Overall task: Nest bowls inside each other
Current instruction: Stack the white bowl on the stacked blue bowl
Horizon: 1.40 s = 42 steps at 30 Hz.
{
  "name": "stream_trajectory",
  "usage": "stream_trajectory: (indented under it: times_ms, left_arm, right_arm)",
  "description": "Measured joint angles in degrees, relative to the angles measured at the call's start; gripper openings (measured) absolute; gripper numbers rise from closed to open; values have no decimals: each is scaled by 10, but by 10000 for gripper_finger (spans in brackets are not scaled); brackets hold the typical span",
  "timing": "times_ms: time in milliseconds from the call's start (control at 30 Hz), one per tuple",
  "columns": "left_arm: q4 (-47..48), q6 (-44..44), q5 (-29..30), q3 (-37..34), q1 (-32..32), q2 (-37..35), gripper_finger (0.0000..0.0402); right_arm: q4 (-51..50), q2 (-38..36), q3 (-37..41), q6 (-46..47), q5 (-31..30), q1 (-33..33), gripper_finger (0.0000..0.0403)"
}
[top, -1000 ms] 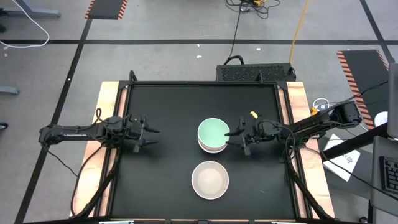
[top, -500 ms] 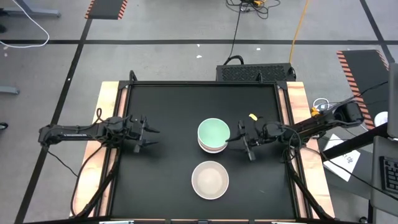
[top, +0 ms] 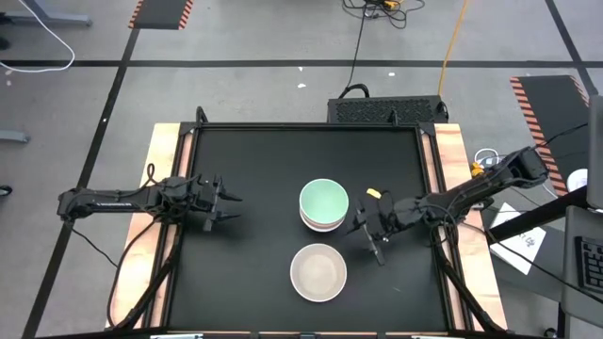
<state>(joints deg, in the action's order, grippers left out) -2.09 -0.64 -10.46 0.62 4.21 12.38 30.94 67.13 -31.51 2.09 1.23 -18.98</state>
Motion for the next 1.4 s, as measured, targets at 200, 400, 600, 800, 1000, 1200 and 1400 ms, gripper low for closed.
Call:
stream_trajectory:
  times_ms: [200, 400, 600, 800, 1000, 1200, 1400]
  left_arm:
    - [0, -2, 0, 0, 0, 0, 225]
    - [0, -1, 0, 0, 0, 0, 225]
    - [0, -2, 0, 0, 0, 0, 225]
    - [0, -2, 0, 0, 0, 0, 225]
    - [0, -3, 0, 0, 0, 0, 225]
    - [0, -3, 0, 0, 0, 0, 225]
    - [0, -1, -1, 0, 0, 0, 225]
  right_arm:
    - [-2, 0, 0, 24, -2, -10, 155]
    - [-7, 17, 0, 65, -2, -25, 155]
    - [-9, 31, 0, 128, -1, -41, 167]
    - [-41, 31, 0, 228, -27, -42, 201]
    - [-75, 31, 0, 336, -27, -42, 220]
    - [-130, 31, 0, 421, -27, -42, 221]
    - [-168, 31, 0, 470, -27, -42, 221]
